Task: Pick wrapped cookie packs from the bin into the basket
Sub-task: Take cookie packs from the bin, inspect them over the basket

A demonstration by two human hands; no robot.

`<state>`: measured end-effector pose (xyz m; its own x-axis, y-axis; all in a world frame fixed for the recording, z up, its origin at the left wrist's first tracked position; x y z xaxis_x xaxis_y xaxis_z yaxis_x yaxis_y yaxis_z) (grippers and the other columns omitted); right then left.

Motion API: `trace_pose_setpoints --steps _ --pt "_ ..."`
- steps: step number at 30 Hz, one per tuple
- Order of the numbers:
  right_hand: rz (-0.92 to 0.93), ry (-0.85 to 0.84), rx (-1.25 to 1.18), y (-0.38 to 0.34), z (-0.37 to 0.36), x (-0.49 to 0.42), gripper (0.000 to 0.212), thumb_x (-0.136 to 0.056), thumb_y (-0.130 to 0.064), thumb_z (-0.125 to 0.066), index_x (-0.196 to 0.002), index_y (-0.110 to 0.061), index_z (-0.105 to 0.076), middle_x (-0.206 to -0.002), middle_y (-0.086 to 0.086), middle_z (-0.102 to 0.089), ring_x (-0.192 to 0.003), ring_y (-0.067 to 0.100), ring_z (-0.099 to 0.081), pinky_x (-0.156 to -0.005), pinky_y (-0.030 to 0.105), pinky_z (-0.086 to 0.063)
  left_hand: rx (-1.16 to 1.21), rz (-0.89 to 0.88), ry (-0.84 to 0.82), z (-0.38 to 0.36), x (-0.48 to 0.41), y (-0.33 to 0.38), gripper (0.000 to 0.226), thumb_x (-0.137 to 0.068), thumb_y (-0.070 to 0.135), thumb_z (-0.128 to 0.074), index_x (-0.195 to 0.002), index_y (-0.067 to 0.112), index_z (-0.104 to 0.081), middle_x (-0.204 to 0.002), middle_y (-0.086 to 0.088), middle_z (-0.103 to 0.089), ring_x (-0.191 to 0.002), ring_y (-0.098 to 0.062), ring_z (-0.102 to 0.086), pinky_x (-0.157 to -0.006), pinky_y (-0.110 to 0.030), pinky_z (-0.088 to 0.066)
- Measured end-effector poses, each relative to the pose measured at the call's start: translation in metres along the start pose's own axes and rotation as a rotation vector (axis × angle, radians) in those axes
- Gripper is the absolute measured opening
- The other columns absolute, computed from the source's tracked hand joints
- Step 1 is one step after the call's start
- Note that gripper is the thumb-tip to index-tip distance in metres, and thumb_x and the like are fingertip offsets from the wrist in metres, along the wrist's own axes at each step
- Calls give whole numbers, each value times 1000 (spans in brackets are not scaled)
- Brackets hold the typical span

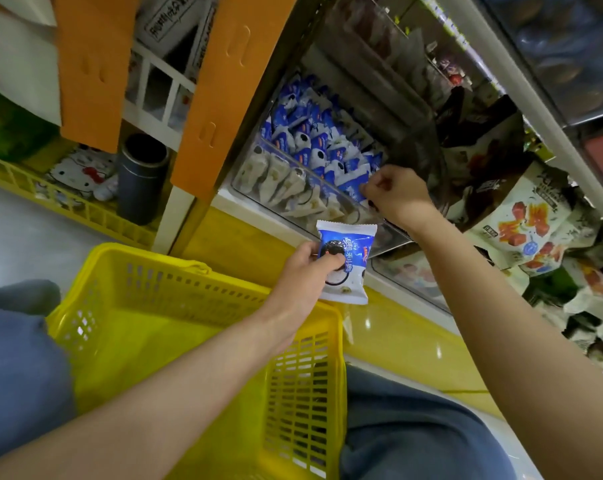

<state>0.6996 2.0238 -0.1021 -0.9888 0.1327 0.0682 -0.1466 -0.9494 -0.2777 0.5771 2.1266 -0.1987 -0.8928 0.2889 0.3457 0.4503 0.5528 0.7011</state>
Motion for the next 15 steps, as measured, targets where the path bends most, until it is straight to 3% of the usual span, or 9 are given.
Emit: trace_pose_setpoints --steps 2,4,7,9,12,13,15 --pt "38 192 -42 -1 21 11 5 -91 -22 -54 -88 -18 -54 -72 -9 -50 -63 2 -47 -54 16 -36 5 -3 2 2 2 0 9 -92 15 -50 -98 18 -56 -94 -1 -68 -85 -11 -64 -80 -25 -49" --pt "136 380 -135 -5 44 31 8 -92 -24 -53 -90 -17 -54 -71 -12 -50 -61 -1 -47 -54 14 -38 11 -9 13 6 3 -1 10 -94 16 -48 -93 21 -56 -89 2 -67 -85 -11 -63 -84 -29 -48" --pt "266 523 -288 -7 64 68 8 -93 -23 -52 -88 -17 -52 -69 -14 -50 -58 -8 -49 -53 7 -37 45 -2 42 12 4 -6 11 -94 19 -47 -89 21 -56 -80 4 -68 -84 -12 -63 -88 -34 -46" --pt "309 531 -353 0 65 90 7 -92 -23 -53 -86 -19 -51 -69 -14 -50 -60 -6 -48 -55 9 -38 78 -7 41 15 3 -8 12 -95 20 -46 -89 20 -57 -74 7 -71 -82 -11 -64 -88 -32 -47" --pt "307 427 -359 17 47 112 10 -92 -24 -54 -84 -20 -52 -68 -11 -51 -62 1 -49 -55 19 -43 124 -15 25 15 4 -13 19 -96 22 -42 -94 14 -58 -77 2 -70 -62 -2 -65 -57 -19 -53" --pt "291 384 -362 24 38 117 11 -92 -24 -55 -81 -21 -52 -68 -10 -52 -62 1 -49 -56 19 -43 114 -15 19 14 5 -15 22 -96 24 -40 -97 13 -58 -80 0 -69 -60 -2 -65 -53 -17 -51" --pt "251 308 -391 36 16 127 18 -90 -22 -57 -75 -27 -50 -66 -11 -53 -60 -1 -49 -54 12 -39 62 -29 -4 11 7 -20 29 -97 28 -35 -102 12 -60 -88 -2 -69 -73 -5 -67 -67 -20 -53"
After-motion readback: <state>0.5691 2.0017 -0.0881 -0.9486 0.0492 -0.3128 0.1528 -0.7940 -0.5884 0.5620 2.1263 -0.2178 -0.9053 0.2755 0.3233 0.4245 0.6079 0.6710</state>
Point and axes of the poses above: each hand's wrist, its own x-axis away from the middle knuckle, its own z-axis out of the back of the hand, y = z × x, the point moved 7 cm from there along -x, towards the middle knuckle
